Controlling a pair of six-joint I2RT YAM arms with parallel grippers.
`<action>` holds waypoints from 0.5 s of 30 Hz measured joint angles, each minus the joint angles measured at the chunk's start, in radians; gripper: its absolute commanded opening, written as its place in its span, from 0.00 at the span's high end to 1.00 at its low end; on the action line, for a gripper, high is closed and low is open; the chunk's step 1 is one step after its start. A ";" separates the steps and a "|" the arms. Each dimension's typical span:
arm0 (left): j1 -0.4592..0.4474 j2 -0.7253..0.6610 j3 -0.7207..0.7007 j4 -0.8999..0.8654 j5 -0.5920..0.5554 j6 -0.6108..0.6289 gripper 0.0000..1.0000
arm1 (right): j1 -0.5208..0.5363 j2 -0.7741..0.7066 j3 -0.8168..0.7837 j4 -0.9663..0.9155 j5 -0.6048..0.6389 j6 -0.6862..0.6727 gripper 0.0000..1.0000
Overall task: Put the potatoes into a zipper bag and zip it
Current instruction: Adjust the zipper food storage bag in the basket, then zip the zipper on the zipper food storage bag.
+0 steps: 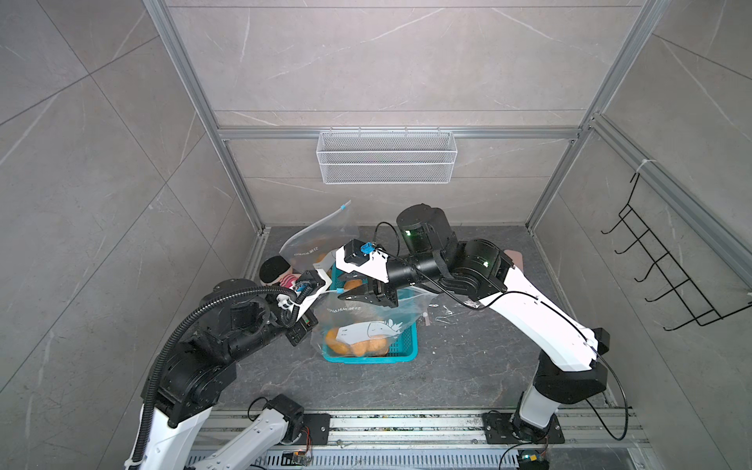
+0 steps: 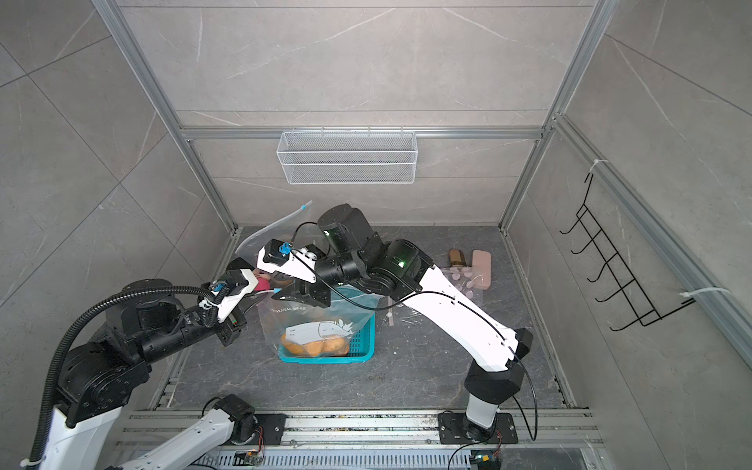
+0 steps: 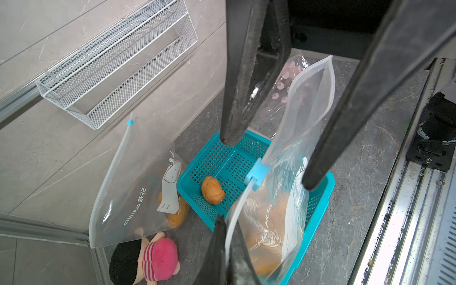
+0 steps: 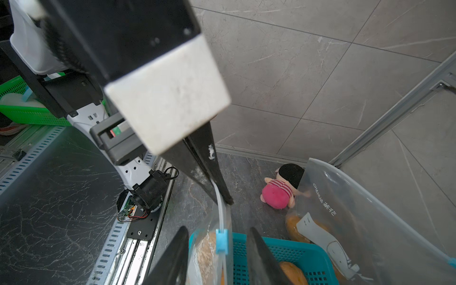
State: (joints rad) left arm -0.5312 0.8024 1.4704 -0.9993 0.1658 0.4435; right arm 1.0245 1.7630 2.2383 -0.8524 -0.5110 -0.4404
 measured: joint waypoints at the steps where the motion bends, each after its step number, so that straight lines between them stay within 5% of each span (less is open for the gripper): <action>1: 0.000 0.000 0.000 0.000 0.000 -0.002 1.00 | 0.000 0.000 0.000 -0.001 0.003 0.000 0.58; 15: 0.000 0.011 0.000 0.000 0.000 -0.014 1.00 | 0.020 0.037 0.000 -0.020 0.048 -0.031 0.64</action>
State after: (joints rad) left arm -0.5312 0.8139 1.4704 -0.9997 0.1661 0.4297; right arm 1.0443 1.7996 2.2383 -0.8726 -0.4629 -0.4709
